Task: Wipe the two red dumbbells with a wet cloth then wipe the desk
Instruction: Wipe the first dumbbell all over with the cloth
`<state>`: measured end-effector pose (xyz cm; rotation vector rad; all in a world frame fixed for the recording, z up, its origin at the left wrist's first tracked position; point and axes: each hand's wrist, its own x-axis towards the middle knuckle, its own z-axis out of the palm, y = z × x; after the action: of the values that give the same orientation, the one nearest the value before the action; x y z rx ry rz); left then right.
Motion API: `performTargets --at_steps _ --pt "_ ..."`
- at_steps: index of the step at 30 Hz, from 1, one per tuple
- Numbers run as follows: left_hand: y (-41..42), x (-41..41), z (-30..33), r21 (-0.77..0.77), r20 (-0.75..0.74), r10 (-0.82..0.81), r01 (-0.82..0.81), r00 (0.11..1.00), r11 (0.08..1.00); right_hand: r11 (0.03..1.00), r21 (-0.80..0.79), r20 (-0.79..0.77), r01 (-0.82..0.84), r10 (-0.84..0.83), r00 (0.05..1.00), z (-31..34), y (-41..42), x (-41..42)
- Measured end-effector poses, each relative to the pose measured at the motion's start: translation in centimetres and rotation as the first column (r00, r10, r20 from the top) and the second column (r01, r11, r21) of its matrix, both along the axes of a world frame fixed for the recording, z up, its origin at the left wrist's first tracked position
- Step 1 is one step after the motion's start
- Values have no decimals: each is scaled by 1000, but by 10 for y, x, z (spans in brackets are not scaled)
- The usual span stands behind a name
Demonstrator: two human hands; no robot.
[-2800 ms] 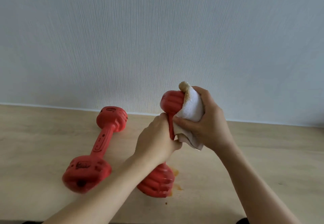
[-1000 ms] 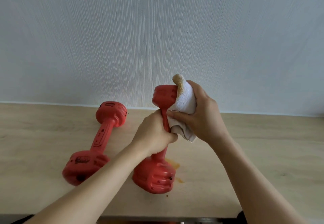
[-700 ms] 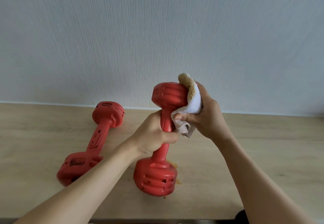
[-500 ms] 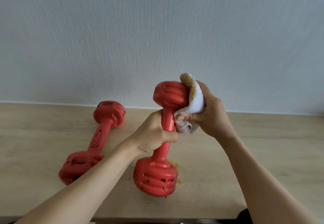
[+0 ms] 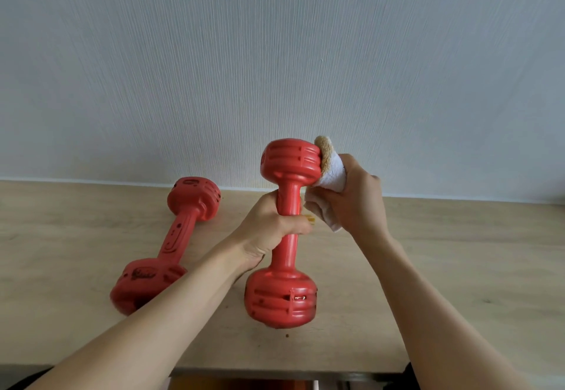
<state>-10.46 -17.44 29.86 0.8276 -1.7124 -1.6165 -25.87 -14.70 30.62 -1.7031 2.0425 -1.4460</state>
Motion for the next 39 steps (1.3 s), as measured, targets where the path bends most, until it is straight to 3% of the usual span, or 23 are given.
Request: performTargets --at_steps 3,8,15,20,23,25,28,30,34,39 --pt "7 4 4 7 10 3 -3 1000 1000 993 26 8 113 -113 994 -3 0 -3" --pt "14 4 15 -52 84 68 -64 994 997 982 45 170 183 -188 967 5 12 -10" --pt "21 -9 49 -106 159 258 -243 953 964 996 40 352 80 -89 932 22 45 -11" --pt "28 -16 75 89 229 322 -349 919 933 981 176 278 -78 27 960 58 66 -9" --pt "35 -24 83 248 212 387 -433 897 867 937 326 128 -123 86 988 81 74 0" --pt "39 -30 85 332 181 430 -467 884 820 898 437 -93 -51 101 991 89 76 9" --pt "44 -38 87 442 130 502 -503 855 742 831 542 -427 126 143 893 92 76 22" --pt "47 -43 87 486 95 549 -520 830 702 786 577 -554 219 180 813 92 75 27" --pt "46 -46 76 542 54 642 -562 765 625 748 552 -732 368 223 644 87 72 35" --pt "47 -45 57 677 58 695 -540 717 500 834 374 -858 405 146 492 61 69 44"
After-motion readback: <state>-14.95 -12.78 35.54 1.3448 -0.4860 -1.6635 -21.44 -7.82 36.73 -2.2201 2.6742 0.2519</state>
